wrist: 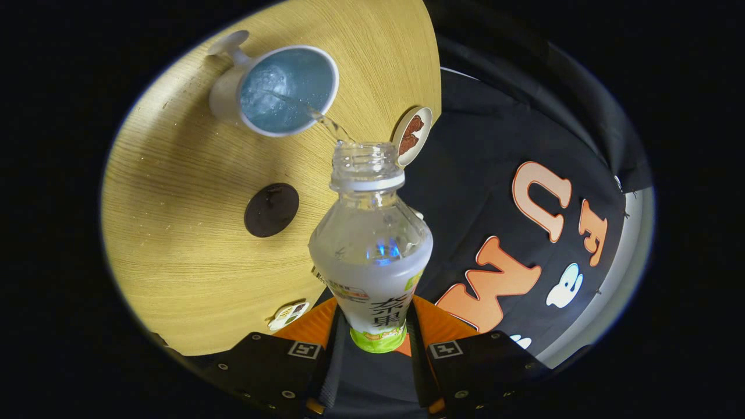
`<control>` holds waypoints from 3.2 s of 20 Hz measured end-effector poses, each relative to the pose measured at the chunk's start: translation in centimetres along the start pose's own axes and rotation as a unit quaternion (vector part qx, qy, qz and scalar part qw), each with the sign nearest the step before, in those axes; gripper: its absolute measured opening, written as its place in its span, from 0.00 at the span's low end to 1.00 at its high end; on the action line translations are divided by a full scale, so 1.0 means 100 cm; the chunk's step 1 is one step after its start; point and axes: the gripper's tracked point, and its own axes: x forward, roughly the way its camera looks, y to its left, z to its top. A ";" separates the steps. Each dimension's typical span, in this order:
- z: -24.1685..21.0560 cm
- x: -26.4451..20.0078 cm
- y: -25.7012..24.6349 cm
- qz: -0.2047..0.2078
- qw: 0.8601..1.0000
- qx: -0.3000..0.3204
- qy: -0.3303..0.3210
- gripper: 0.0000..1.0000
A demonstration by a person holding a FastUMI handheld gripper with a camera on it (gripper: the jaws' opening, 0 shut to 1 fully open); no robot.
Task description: Take the bottle from table, then pour the juice into the cup, finally place the bottle on the coaster
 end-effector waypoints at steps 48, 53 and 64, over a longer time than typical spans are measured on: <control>0.026 -0.025 0.056 0.103 0.915 0.386 -0.051 0.53; 0.009 -0.028 0.057 0.126 0.836 0.532 -0.044 0.53; -0.018 -0.005 0.057 0.135 0.634 0.760 -0.040 0.53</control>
